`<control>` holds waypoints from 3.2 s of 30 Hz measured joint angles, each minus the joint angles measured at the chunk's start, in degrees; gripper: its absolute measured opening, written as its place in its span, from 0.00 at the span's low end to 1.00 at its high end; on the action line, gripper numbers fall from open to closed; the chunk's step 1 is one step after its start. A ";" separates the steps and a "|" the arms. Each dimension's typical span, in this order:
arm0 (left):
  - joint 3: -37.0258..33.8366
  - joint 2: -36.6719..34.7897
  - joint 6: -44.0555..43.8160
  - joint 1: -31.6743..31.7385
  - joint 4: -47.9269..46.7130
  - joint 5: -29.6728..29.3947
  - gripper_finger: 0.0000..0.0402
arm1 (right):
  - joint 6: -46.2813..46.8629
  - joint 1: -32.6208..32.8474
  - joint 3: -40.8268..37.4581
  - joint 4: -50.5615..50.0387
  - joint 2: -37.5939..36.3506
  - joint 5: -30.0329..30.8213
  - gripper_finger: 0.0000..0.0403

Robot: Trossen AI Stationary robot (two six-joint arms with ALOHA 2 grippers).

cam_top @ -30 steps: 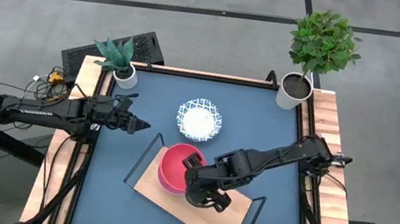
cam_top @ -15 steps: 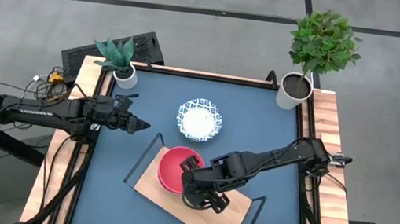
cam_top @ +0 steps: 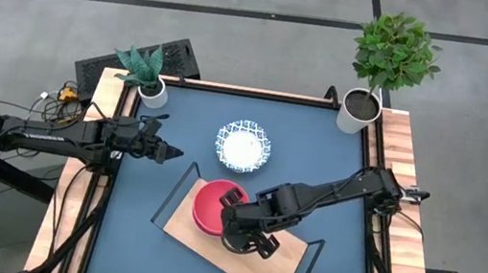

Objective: Place and stack bowls onto a shelf
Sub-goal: Stack the orange bowl on top of the pink bowl on the shelf

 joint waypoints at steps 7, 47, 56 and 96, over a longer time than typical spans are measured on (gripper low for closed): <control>0.00 0.00 0.02 -0.01 0.00 0.00 0.37 | 0.17 -0.70 0.00 0.44 0.00 0.19 0.32; 0.00 -0.02 -0.33 0.00 -0.87 -0.68 0.37 | 12.26 6.34 -2.62 1.65 -0.87 24.50 0.05; 0.00 0.00 -0.26 0.00 -0.87 -0.83 0.37 | 13.68 6.29 -2.49 4.94 -1.07 24.53 0.05; 0.00 0.00 -0.24 -0.02 -1.79 -3.33 0.37 | 3.99 6.36 -8.35 26.46 -1.14 24.14 0.06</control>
